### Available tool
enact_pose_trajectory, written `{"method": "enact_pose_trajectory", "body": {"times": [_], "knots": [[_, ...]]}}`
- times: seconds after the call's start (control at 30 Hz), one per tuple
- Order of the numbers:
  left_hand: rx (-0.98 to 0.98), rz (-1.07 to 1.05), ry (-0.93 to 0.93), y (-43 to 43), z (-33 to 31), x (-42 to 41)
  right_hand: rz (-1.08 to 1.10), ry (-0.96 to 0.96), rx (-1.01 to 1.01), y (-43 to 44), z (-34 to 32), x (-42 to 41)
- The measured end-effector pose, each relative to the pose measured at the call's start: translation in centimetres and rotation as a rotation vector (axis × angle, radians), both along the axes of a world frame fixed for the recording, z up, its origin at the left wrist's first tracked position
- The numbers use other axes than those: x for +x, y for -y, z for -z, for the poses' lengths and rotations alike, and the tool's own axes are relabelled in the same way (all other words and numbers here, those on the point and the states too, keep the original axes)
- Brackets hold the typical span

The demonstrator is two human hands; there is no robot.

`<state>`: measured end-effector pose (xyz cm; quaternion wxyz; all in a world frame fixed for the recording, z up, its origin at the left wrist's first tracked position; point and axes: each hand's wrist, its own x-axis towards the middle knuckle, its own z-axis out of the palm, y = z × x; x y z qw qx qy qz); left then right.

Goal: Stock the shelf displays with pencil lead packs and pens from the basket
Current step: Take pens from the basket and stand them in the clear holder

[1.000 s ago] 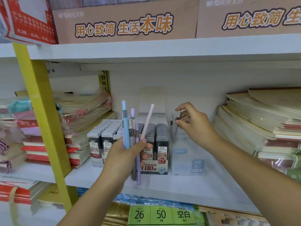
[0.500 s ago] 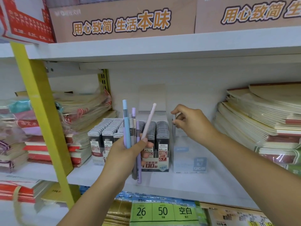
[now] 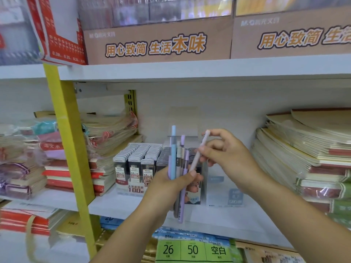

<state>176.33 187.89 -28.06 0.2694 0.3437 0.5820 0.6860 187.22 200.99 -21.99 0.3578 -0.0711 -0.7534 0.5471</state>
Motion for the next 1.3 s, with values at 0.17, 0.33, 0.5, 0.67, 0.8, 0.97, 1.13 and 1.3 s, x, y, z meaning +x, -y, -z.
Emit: {"method": "enact_pose_trajectory", "body": {"times": [0.17, 0.33, 0.5, 0.67, 0.8, 0.97, 1.13, 1.3], "knots": [[0.211, -0.001, 0.270, 0.7, 0.0, -0.9, -0.040, 0.080, -0.080, -1.4, 0.1, 2.7], [0.185, -0.138, 0.099, 0.1, -0.2, -0.4, 0.024, 0.376, 0.269, -1.6, 0.3, 3.5], [0.205, -0.118, -0.084, -0.5, -1.4, 0.1, -0.016, 0.387, 0.366, -0.6, 0.5, 2.7], [0.188, -0.156, -0.095, -0.6, -1.8, -0.8, 0.150, 0.250, 0.369, -3.6, -1.0, 2.2], [0.146, -0.082, -0.040, -0.5, -1.3, -1.6, 0.302, 0.115, 0.377, -6.9, -1.7, 1.1], [0.091, -0.084, -0.097, -0.9, -0.6, -2.1, 0.413, 0.123, 0.558, -8.6, -0.1, -1.2], [0.075, -0.090, -0.136, -1.0, -0.4, -2.3, 0.435, 0.226, 0.741, -9.3, 1.1, -2.8], [0.085, -0.088, -0.136, -0.9, -0.2, -2.4, 0.400, 0.270, 0.770, -9.4, 1.6, -3.7]]}}
